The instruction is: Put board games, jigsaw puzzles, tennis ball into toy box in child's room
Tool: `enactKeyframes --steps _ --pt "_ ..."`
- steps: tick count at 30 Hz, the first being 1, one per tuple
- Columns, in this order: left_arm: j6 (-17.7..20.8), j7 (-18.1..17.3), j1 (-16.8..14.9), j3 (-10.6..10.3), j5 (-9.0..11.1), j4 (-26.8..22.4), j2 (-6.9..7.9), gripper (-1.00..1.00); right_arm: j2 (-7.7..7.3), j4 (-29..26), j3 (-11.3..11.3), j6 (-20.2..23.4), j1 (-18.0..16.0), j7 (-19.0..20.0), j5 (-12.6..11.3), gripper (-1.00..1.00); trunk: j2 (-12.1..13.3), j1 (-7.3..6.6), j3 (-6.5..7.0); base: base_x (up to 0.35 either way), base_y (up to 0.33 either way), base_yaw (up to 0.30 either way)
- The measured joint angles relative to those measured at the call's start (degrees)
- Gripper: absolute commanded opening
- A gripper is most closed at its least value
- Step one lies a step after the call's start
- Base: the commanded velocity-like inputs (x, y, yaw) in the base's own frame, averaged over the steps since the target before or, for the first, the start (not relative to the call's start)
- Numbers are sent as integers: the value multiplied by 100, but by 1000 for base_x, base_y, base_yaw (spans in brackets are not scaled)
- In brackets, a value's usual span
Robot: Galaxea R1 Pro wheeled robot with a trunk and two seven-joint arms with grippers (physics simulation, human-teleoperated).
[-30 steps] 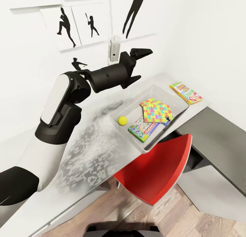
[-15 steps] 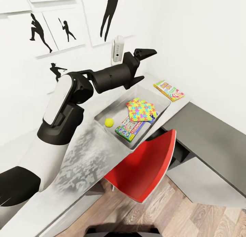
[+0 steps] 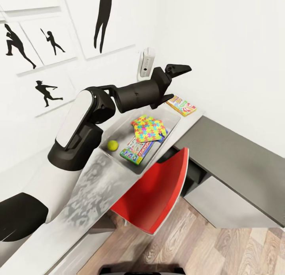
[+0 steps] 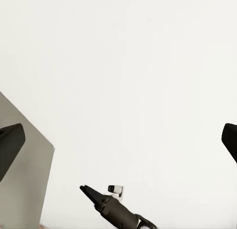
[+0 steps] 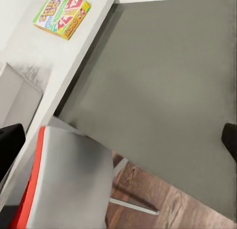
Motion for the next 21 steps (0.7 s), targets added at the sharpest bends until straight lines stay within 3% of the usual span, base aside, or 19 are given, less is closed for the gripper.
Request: enactKeyframes --steps 21 --pt "-2 1 0 -66 -1 2 4 100 270 20 35 -19 148 20 4 100 0 0 144 0 0 -212"
